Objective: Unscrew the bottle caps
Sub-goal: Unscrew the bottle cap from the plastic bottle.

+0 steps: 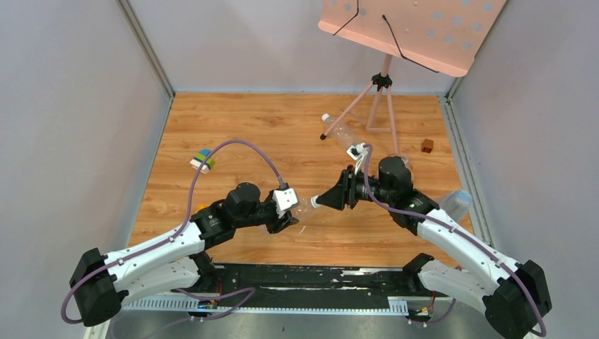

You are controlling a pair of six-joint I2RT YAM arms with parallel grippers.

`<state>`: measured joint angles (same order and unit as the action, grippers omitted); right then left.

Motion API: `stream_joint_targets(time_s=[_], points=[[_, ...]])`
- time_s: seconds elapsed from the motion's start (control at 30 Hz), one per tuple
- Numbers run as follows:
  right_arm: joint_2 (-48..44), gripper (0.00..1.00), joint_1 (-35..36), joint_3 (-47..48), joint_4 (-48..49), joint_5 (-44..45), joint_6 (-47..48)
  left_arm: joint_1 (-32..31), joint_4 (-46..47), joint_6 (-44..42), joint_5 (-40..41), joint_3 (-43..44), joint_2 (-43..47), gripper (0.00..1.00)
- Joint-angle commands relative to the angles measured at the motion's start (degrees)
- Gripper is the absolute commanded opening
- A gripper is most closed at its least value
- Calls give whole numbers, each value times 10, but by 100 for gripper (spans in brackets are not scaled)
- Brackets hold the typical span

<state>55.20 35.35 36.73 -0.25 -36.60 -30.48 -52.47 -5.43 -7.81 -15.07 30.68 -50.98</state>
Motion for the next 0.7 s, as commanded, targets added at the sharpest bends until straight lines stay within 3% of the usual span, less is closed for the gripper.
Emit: stream_joint_targets(time_s=[0.0, 0.27, 0.37, 0.43, 0.5, 0.6, 0.67], points=[[8, 41, 2, 20, -10, -14, -38, 0, 24, 1, 0, 13, 8, 4], [18, 44, 2, 36, -10, -29, -28, 1, 24, 3, -1, 13, 6, 4], [21, 33, 2, 37, -6, -25, -24, 0, 24, 5, 0, 13, 6, 4], [20, 15, 2, 32, 6, -25, -16, 0, 24, 5, -2, 12, 6, 4], [15, 3, 2, 22, 30, -34, 4, 0, 25, 7, -4, 11, 6, 4], [-4, 0, 2, 1, 71, -64, 63, 0, 29, 11, -5, 9, 7, 4], [-24, 0, 3, -26, 124, -151, 128, 0, 32, 14, -8, 8, 9, 4]])
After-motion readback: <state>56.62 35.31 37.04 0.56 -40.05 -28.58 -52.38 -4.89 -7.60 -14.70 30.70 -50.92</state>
